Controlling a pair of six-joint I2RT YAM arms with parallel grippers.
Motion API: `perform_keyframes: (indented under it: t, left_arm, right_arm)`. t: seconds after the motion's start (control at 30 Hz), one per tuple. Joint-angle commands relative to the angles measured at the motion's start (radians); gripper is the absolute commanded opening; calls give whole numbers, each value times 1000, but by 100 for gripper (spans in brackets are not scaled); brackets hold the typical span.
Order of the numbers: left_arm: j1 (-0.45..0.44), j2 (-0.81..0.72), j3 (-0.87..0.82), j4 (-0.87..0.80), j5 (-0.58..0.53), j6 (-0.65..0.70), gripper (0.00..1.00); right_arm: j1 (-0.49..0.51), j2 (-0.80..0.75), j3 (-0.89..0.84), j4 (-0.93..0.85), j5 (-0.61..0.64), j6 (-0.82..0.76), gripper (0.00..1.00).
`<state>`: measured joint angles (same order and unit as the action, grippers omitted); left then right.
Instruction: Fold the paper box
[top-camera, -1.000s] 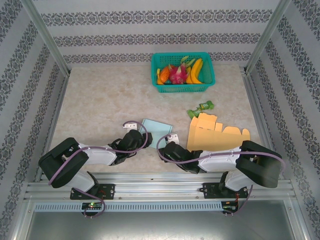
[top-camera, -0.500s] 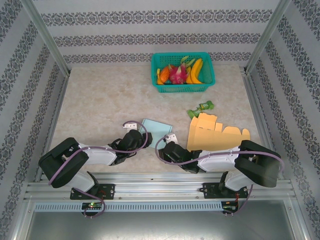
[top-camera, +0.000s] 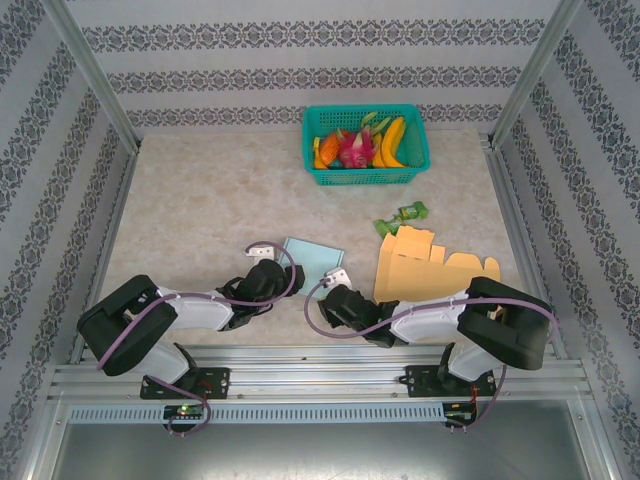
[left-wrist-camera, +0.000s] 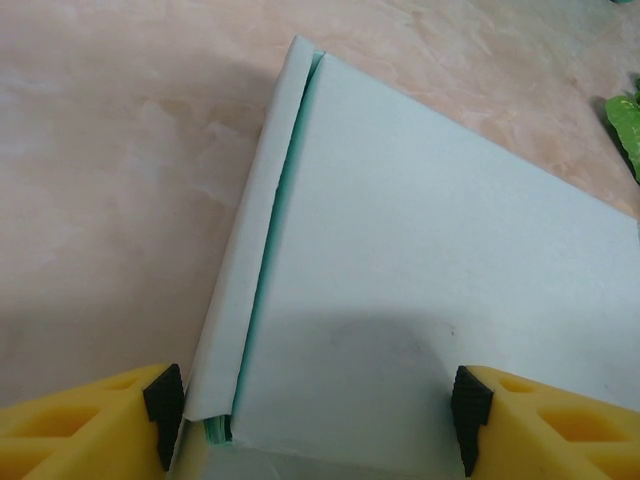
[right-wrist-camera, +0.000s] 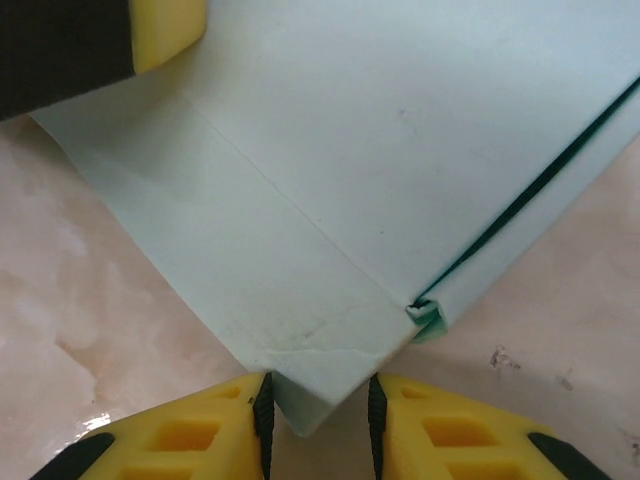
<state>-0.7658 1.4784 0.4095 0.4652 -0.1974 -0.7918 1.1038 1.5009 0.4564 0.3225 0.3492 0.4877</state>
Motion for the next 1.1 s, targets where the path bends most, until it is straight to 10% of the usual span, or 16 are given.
perform_keyframes:
  t: [0.0, 1.07]
  left_arm:
    - [-6, 56, -48, -227, -1, 39, 72]
    - [-5, 76, -28, -245, 15, 60, 70]
  right_arm:
    - [-9, 19, -8, 83, 31, -57, 32]
    - [-119, 84, -51, 240, 71, -97, 35]
